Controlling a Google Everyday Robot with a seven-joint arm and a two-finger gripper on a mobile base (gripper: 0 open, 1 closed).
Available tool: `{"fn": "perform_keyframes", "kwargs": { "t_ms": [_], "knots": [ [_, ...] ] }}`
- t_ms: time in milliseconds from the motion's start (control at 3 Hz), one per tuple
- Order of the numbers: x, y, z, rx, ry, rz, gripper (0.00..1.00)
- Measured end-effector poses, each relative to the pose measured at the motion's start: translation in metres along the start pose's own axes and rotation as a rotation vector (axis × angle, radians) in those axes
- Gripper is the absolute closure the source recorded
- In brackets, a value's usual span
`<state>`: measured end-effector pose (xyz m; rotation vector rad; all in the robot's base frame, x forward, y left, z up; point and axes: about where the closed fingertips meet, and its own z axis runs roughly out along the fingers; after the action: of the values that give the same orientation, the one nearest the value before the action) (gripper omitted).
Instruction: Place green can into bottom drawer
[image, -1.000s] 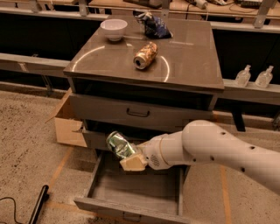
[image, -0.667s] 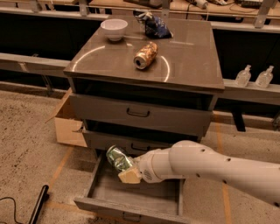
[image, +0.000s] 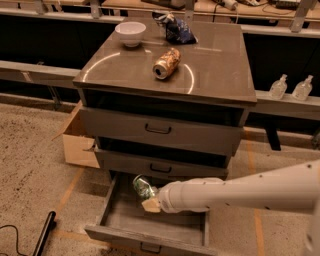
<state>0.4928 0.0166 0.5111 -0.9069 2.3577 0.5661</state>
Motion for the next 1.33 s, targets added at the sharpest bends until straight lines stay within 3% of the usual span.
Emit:
{"fn": "perform_keyframes", "kwargs": {
  "t_ms": [333,667,1000,1333],
  "knots": [
    [-0.002,-0.017,0.015,0.034,0.012,-0.014,1.00],
    [0.005,-0.017,0.023,0.035,0.020,-0.018,1.00],
    [0.037,-0.027,0.065,0.049,0.055,-0.089,1.00],
    [0.064,-0.034,0.125,0.031,0.079,-0.170,1.00]
  ]
}}
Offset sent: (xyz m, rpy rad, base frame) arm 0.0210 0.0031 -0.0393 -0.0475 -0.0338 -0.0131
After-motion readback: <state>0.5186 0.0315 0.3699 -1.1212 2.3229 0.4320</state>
